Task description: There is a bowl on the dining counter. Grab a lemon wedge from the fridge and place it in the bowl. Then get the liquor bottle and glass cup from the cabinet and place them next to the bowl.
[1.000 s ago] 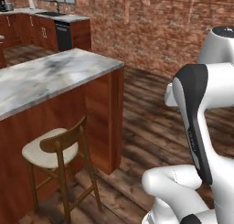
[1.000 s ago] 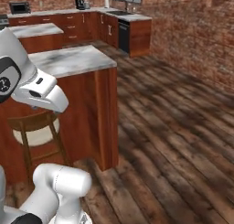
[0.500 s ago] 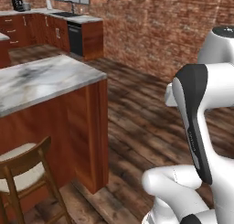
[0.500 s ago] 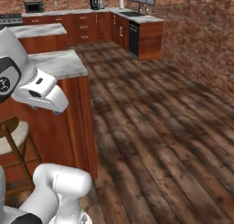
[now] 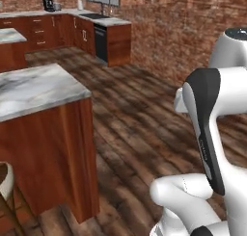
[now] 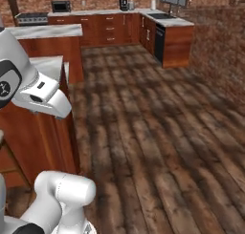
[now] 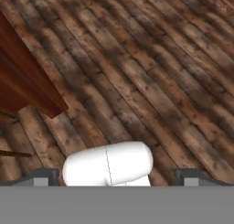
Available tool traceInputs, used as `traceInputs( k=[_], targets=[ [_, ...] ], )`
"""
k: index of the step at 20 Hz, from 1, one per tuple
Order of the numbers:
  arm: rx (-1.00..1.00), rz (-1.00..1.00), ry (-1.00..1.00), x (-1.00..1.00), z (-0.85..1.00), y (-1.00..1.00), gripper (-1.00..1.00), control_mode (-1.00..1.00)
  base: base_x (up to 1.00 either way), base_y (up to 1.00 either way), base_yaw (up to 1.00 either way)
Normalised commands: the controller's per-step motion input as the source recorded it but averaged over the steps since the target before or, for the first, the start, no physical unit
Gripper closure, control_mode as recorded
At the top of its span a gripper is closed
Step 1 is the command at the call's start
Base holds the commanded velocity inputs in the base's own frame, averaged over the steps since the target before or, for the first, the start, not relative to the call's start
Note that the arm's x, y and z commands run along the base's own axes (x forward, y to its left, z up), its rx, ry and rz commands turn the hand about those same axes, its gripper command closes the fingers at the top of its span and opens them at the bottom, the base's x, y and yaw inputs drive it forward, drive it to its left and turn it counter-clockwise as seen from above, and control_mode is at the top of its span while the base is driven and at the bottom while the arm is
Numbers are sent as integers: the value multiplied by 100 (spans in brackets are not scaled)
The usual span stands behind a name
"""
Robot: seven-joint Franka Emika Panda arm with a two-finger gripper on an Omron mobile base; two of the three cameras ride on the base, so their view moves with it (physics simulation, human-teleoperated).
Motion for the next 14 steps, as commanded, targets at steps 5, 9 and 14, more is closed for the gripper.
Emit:
traceInputs(
  k=[5,9,14],
  targets=[
    [0,0,0,0,0,0,-100,100,100,-95,31],
    [0,0,0,0,0,0,-100,100,100,-90,30],
    [0,0,0,0,0,0,-100,100,100,-83,28]
  ],
)
